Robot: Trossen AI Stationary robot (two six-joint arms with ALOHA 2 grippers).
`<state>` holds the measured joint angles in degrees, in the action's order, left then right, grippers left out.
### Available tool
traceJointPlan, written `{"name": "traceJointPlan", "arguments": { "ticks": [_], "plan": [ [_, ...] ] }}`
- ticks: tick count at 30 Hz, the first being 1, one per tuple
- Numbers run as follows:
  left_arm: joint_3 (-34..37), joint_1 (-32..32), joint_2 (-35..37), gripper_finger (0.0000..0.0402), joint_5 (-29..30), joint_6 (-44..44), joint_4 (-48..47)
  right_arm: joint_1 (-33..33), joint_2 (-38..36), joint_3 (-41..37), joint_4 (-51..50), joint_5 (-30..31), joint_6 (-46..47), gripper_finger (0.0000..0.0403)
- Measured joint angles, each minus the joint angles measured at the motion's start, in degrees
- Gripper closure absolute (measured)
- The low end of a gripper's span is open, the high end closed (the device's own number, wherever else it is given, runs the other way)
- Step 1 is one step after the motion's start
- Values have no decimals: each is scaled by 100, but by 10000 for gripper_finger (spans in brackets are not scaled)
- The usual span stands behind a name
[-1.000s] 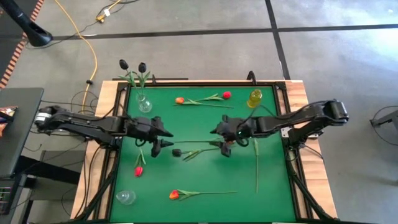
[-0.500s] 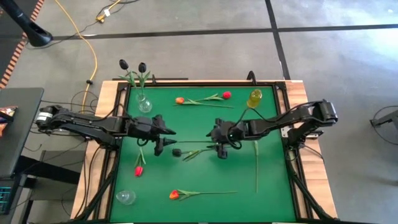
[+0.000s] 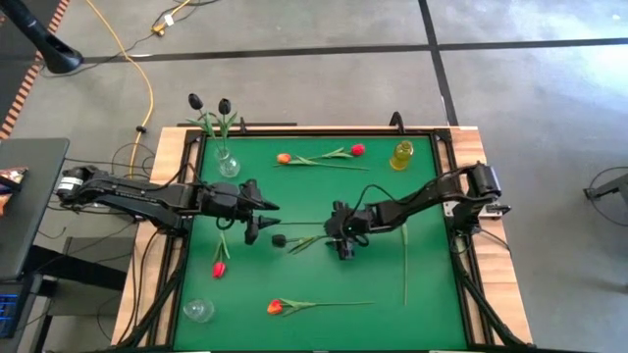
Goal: Sort flowers into vase by color
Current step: Put the black flower into the top transparent vase
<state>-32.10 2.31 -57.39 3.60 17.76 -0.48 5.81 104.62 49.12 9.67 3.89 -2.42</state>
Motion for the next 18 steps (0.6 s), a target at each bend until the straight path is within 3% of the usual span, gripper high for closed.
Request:
{"name": "traceJointPlan", "arguments": {
  "ticks": [6, 15, 18],
  "plan": [
    [2, 0, 0, 211, -36, -4, -6, 99, 149, 42, -15, 51, 391, 170],
    [2, -2, 0, 211, 19, -82, 5, 131, 137, 42, -81, -175, 1002, 374],
    [2, -2, 0, 211, 21, -78, 6, 117, -12, 24, -150, -461, 1072, 379]
  ]
}}
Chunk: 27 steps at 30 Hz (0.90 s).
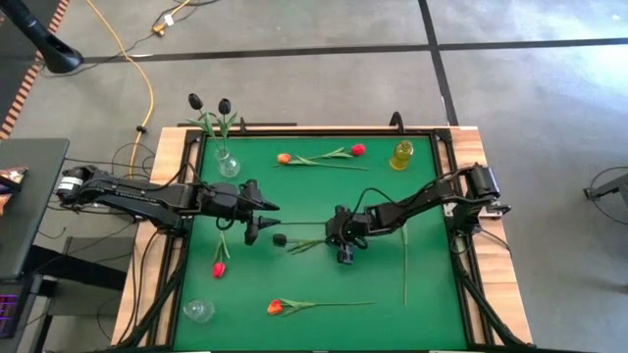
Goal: Sort flowers into vase by color
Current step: Put the black flower into the top transparent vase
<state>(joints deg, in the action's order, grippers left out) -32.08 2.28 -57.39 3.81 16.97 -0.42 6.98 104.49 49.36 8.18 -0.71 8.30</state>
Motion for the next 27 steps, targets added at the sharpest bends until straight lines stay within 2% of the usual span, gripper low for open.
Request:
{"name": "traceJointPlan", "arguments": {
  "ticks": [5, 8, 12, 16, 19, 22, 27],
  "plan": [
    [2, 0, 0, 211, 6, 4, 142, 16, -623, 4, -163, -134, -96, 377],
    [2, 0, 0, 211, 7, 86, 400, -57, -993, 2, -718, -138, -248, 381],
    [4, 0, 0, 211, 31, 164, 1081, -294, -1483, -3, -1452, -337, -272, 381],
    [4, 0, 0, 211, 318, 160, 1968, -558, -2133, -404, -1460, -409, -263, 381],
    [4, -2, 2, 211, 558, 118, 2540, -776, -2825, -1031, -915, -351, -29, 381],
    [4, -2, 2, 211, 726, 122, 2951, -960, -3517, -1838, 31, -12, 495, 381],
    [4, -2, 4, 211, 885, 226, 3288, -1132, -4348, -2712, 2361, 600, 1343, 381]
  ]
}}
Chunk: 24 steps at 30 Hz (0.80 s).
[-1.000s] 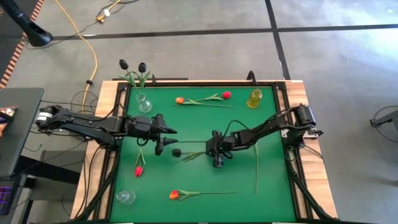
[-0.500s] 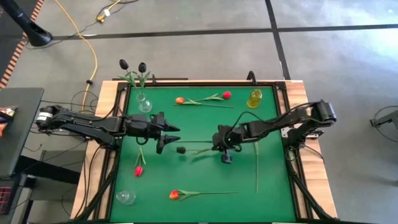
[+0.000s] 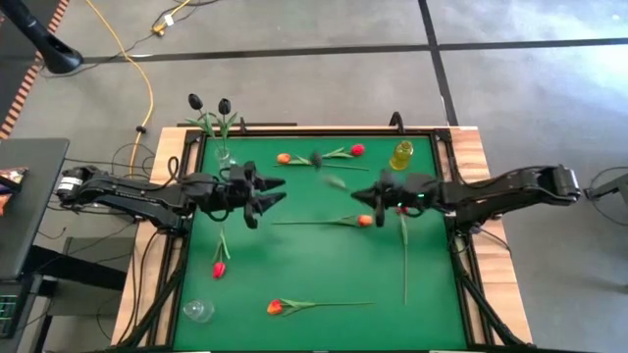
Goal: Sort flowers into vase by color
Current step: Put the black flower into the top transparent vase
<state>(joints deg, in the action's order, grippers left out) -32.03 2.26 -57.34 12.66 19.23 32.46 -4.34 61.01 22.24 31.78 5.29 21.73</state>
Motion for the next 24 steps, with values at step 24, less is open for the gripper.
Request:
{"name": "traceJointPlan", "arguments": {
  "ticks": [24],
  "plan": [
    [-1094, -2, -2794, 211, -49, 68, 2807, 353, 1336, 1637, 1528, 202, 27, 379]
  ]
}}
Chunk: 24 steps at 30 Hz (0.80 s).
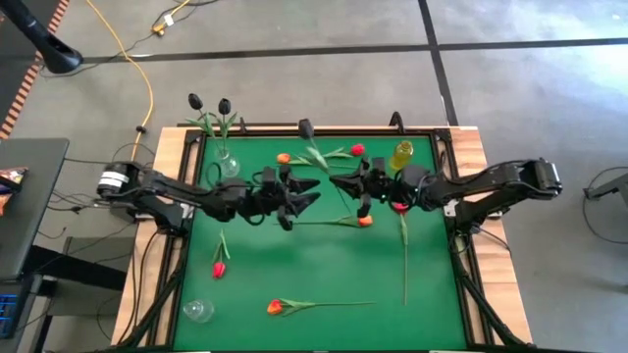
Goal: Sort flowers into vase by color
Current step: Put the black flower into the top transparent vase
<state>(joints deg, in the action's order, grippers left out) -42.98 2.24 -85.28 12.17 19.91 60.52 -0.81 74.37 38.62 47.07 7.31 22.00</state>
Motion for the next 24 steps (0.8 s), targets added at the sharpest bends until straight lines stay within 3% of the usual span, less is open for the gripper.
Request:
{"name": "traceJointPlan", "arguments": {
  "ticks": [5, 17, 24],
  "plan": [
    [-130, -20, -33, 211, 353, -46, -317, 104, -8, 32, 22, -12, -17, 380],
    [-131, -177, -30, 211, 363, 189, -316, 126, -7, 32, 5, 7, 4, 380],
    [-131, -192, -30, 211, 369, 326, -316, 297, 366, 30, 219, 18, 7, 380]
  ]
}}
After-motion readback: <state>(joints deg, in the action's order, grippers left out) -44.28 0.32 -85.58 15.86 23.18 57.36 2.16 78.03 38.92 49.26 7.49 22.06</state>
